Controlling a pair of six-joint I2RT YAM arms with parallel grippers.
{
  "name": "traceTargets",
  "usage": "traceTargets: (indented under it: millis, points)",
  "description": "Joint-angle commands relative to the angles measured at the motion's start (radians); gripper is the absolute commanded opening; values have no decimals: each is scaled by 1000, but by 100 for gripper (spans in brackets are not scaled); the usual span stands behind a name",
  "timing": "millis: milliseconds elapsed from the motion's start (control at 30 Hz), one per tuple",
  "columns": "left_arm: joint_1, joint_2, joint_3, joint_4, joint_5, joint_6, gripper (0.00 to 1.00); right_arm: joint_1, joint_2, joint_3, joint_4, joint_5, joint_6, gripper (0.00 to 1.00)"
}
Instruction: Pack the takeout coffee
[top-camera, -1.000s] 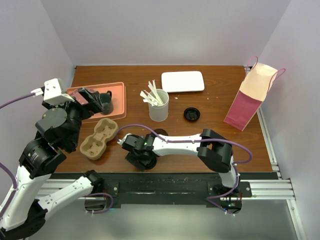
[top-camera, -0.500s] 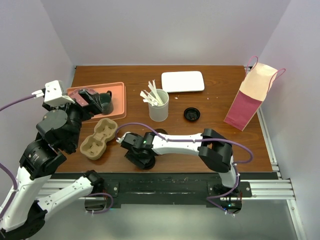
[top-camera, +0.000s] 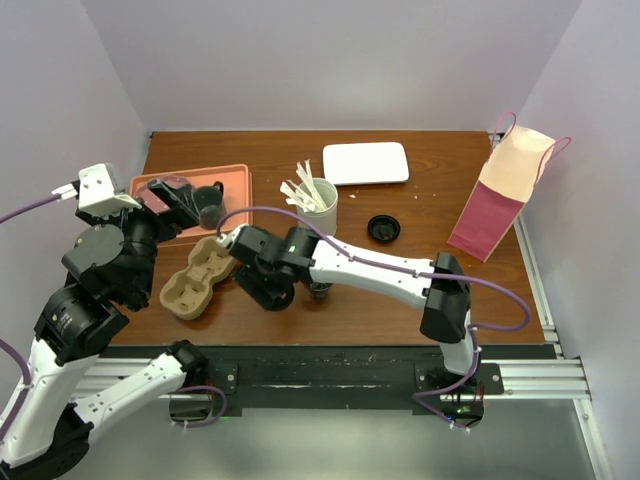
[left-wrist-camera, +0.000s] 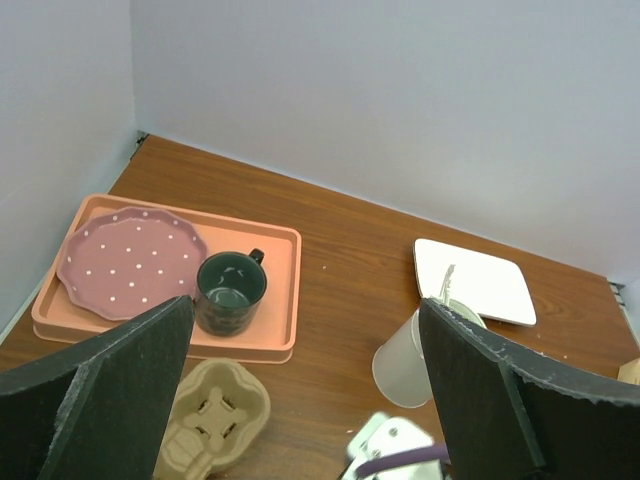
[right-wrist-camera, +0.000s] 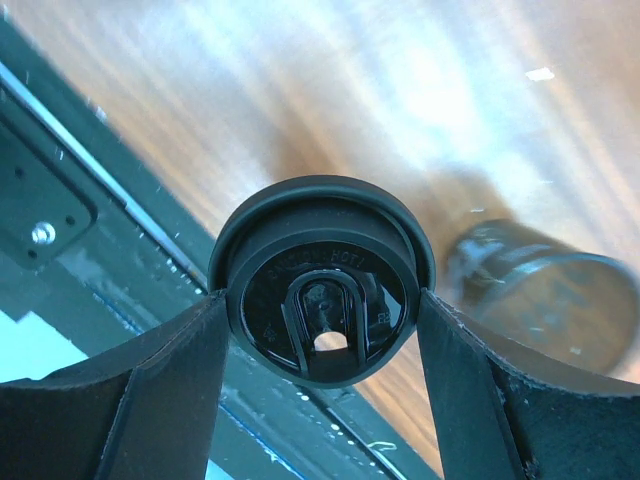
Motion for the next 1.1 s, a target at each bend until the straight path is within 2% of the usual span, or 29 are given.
traceTargets:
  millis: [0, 267, 767, 1067]
  points:
    - [2, -11, -8, 73, -35, 33, 100, -85, -68, 69, -142, 60, 1, 68]
    - [2, -9, -13, 105, -42, 46, 99, -191, -132, -50, -125, 77, -10, 68]
    - [4, 2, -22, 81, -27, 16, 99, -225, -180, -204, -22, 62, 14, 73]
    - [4, 11, -39, 56, 7, -20, 99, -231, -165, -216, 24, 49, 22, 75]
